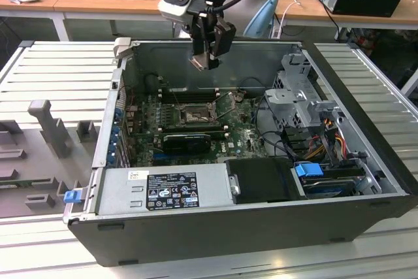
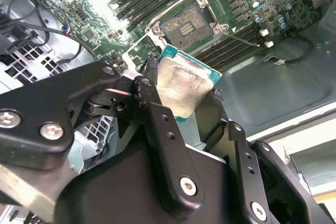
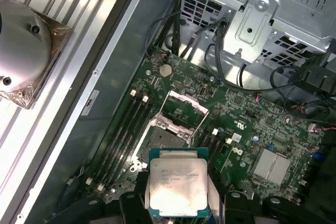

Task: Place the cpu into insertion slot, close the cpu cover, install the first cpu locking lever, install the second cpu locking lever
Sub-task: 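Place the cpu into insertion slot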

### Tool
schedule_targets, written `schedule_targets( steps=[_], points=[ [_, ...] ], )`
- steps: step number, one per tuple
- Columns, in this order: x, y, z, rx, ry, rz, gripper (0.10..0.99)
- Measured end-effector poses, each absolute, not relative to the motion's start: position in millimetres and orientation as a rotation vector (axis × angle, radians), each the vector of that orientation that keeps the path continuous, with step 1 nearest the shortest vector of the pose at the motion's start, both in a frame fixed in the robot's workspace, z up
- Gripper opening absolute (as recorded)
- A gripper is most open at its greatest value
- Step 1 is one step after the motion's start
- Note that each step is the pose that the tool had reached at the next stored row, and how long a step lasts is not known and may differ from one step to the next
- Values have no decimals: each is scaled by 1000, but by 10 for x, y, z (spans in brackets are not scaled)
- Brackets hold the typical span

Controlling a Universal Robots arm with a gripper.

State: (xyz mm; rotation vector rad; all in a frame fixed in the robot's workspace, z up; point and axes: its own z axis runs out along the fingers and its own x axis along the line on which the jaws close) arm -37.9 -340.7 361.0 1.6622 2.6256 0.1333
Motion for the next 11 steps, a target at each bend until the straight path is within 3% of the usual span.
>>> schedule_targets(
  steps=[11],
  points=[
    [-379,-3407,3609,1727,2581,132,529]
  ],
)
